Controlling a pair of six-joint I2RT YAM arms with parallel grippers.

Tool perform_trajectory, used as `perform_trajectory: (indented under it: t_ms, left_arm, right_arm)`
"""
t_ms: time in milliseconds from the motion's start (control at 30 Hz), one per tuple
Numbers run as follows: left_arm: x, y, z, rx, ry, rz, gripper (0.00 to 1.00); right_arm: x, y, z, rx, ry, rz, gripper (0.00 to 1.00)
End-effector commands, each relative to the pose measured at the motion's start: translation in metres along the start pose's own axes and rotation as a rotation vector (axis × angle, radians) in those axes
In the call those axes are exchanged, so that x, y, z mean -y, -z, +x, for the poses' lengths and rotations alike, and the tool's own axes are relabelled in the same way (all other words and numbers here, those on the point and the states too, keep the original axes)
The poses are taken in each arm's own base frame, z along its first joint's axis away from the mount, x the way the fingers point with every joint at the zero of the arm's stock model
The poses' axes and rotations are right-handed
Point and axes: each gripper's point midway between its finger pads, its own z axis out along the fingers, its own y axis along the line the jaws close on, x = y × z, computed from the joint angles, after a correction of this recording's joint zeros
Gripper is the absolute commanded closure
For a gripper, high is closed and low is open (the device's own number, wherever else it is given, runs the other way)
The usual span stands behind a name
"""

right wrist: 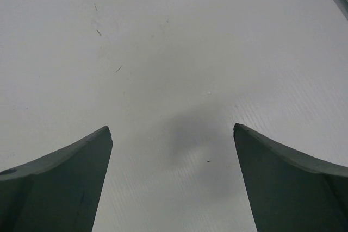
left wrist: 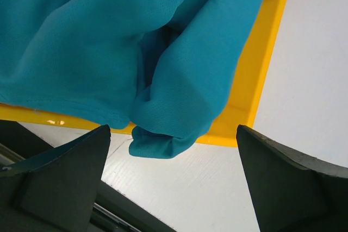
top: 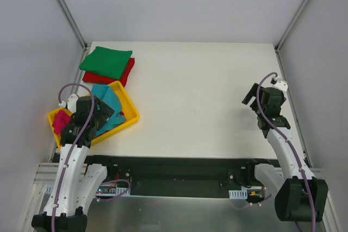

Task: Fold and stack the t-shirts
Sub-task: Grab crumpled tshirt from bin with the left arm

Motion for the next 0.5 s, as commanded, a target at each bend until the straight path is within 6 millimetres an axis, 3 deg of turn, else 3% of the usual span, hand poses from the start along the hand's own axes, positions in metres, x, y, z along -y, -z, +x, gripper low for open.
perform_trajectory:
  t_ms: [0,100,367,467]
  left_arm:
    - [-0.002,-0.011,0.016,-0.072,-0.023,-0.025,0.01]
    - [0.009,-0.019,0.022,-0.109,-0.041,0.01,0.01]
    - [0.015,-0.051,0.032,-0.146,-0.059,-0.02,0.01]
    - [0.017,-0.068,0.033,-0.15,-0.091,-0.034,0.09]
  right_arm:
    - [-0.01,0.013,-0.027,0.121,-0.033,-0.067,0.04]
    - [-0.021,0.019,-0.033,0.179,-0.023,-0.143,0.04]
    - [-0.009,0.045,-0.047,0.321,-0.042,-0.141,0.04]
    - [-0.006,0.049,-0.047,0.352,-0.056,-0.139,0.04]
